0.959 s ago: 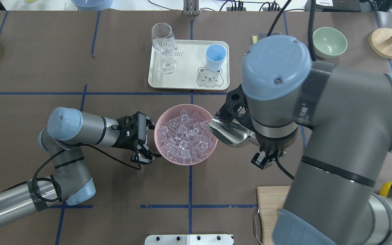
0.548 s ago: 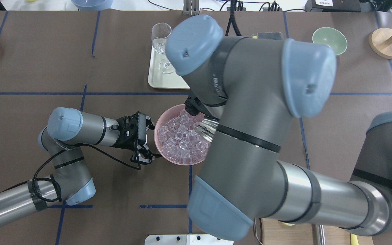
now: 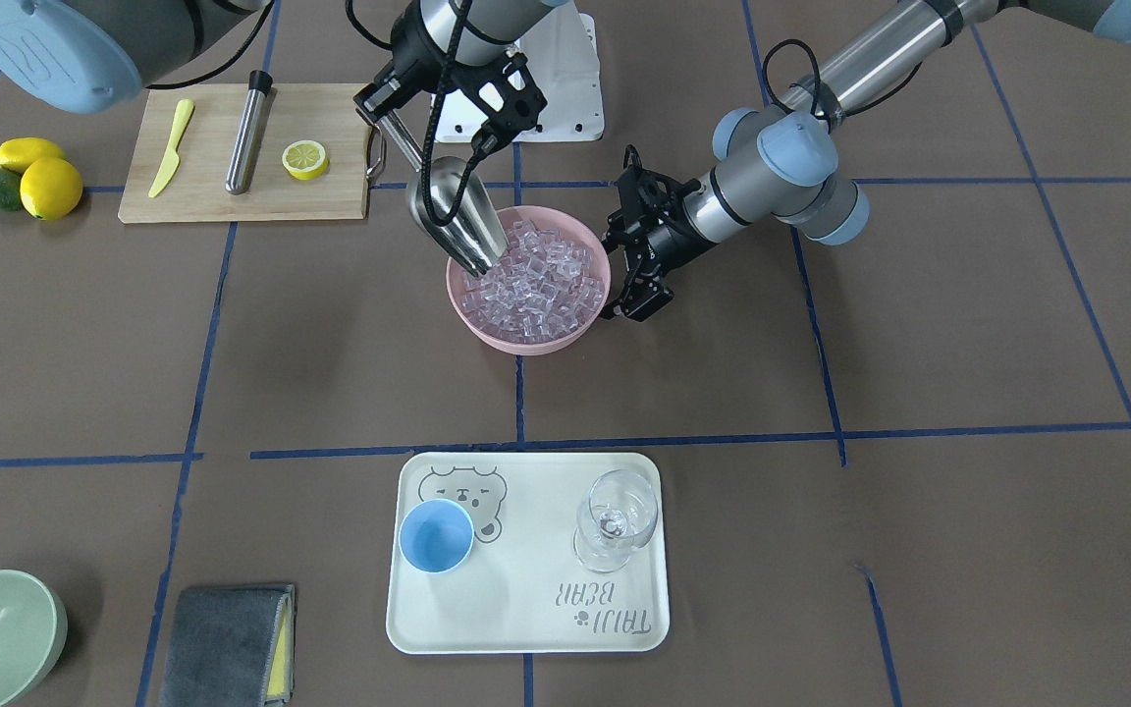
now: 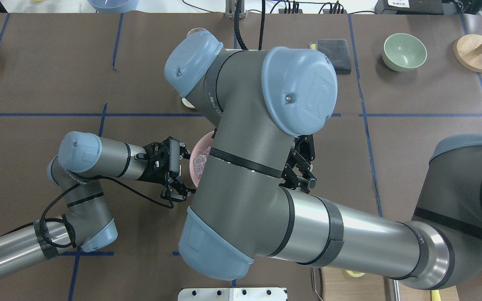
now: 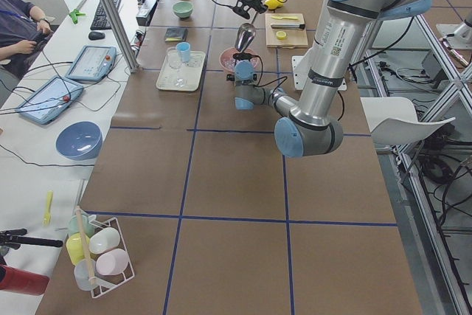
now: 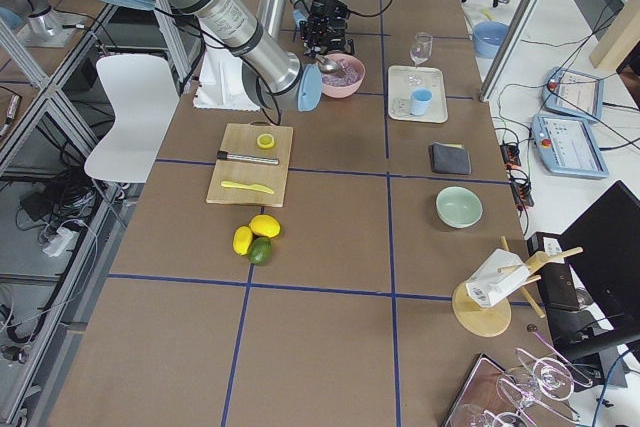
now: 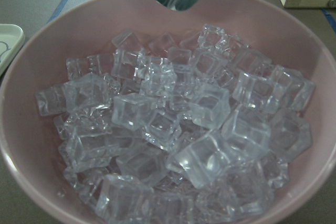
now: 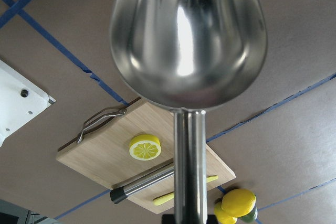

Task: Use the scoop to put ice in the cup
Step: 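Drag the scoop through the ice cubes and lift it filled, then carry the ice-filled scoop with the right gripper over the blue cup, then tilt the scoop with the right gripper to pour ice into the blue cup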

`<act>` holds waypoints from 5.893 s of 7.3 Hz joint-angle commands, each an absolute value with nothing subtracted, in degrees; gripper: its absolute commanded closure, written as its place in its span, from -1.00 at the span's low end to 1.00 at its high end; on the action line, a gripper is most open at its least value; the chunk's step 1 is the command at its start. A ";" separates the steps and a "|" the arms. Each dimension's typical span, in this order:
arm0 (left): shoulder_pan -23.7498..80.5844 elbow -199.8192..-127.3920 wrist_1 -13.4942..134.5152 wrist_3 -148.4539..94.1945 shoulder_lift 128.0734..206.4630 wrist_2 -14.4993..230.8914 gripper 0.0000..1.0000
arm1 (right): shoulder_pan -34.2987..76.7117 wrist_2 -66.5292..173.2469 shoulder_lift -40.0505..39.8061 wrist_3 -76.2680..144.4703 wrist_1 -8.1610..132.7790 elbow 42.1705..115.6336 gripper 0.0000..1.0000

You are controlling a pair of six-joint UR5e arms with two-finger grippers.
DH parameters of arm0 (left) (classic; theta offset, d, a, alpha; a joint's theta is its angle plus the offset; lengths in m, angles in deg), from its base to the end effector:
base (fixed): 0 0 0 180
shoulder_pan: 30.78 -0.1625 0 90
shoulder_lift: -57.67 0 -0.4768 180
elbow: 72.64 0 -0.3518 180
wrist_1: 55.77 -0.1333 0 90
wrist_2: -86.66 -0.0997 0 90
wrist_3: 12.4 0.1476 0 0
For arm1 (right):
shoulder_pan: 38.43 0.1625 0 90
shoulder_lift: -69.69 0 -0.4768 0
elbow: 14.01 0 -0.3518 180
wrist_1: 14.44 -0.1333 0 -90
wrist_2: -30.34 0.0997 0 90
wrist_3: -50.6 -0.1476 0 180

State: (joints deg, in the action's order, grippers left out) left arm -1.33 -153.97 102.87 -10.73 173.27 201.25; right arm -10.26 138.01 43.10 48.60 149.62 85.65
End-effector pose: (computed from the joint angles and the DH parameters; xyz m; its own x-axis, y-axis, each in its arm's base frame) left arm 0.5604 -0.3989 0.4010 0.0838 0.9965 -0.0031 -0.0697 0.0089 0.9975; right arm -0.5101 -0.3736 0.1817 0.4849 -0.8205 0.3027 0.8650 0.5010 -0.0279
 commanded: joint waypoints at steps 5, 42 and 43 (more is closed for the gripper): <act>-1.33 -153.85 103.58 -10.82 173.25 200.83 -1.00 | -13.38 136.43 44.37 48.93 148.09 78.74 1.00; -1.25 -153.94 104.90 -10.99 174.04 200.83 -1.00 | 8.51 143.21 34.18 41.53 113.62 67.73 1.00; -1.25 -153.94 104.90 -10.99 174.13 200.75 -1.00 | 8.33 142.23 34.35 42.85 113.79 67.82 1.00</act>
State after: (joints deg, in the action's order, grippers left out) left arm -1.25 -153.92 104.89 -10.99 174.04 200.80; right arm 8.59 144.11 34.19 41.13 113.81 68.10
